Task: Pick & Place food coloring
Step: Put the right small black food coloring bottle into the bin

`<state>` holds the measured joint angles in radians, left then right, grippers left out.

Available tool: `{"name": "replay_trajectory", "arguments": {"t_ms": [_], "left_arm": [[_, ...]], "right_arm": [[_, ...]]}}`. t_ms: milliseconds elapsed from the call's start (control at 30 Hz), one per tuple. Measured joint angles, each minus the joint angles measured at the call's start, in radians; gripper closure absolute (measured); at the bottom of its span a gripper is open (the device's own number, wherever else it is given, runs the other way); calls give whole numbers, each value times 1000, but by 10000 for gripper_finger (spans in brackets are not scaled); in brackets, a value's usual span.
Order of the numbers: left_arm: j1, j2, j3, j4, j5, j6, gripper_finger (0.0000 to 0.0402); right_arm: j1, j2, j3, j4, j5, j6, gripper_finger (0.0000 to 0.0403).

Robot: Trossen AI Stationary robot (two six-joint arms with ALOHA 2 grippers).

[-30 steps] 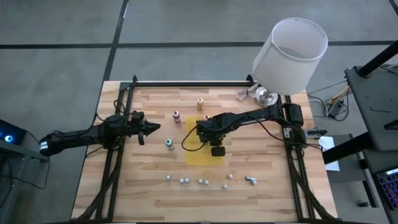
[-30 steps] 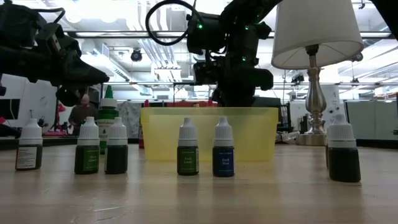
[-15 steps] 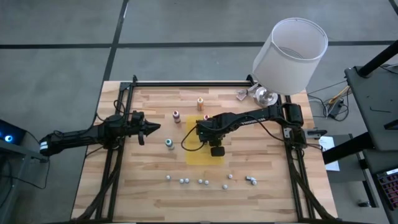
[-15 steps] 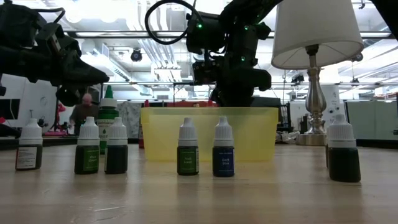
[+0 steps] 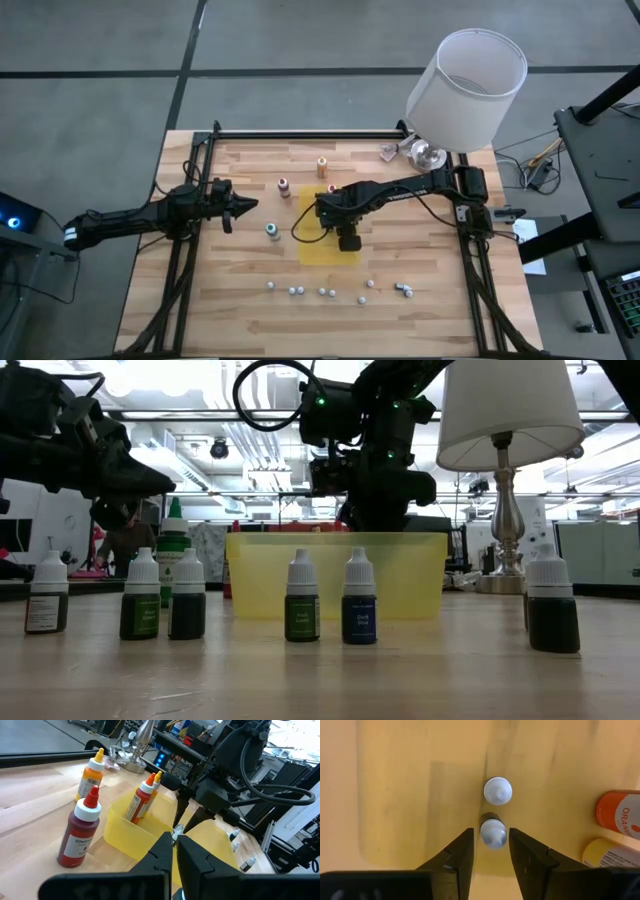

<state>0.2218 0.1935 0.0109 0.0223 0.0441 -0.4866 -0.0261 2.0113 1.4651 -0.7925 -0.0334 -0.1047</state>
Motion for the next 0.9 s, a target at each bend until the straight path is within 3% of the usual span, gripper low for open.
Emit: {"name": "replay_trajectory", "arguments": {"t_ms": [533,900], "left_arm": [[0,0,0,0,0,0,401],[0,0,0,0,0,0,401]], "right_arm": [[6,-106,0,-57,2,27,264],[99,-248,0,-132,-1,76,252]]}}
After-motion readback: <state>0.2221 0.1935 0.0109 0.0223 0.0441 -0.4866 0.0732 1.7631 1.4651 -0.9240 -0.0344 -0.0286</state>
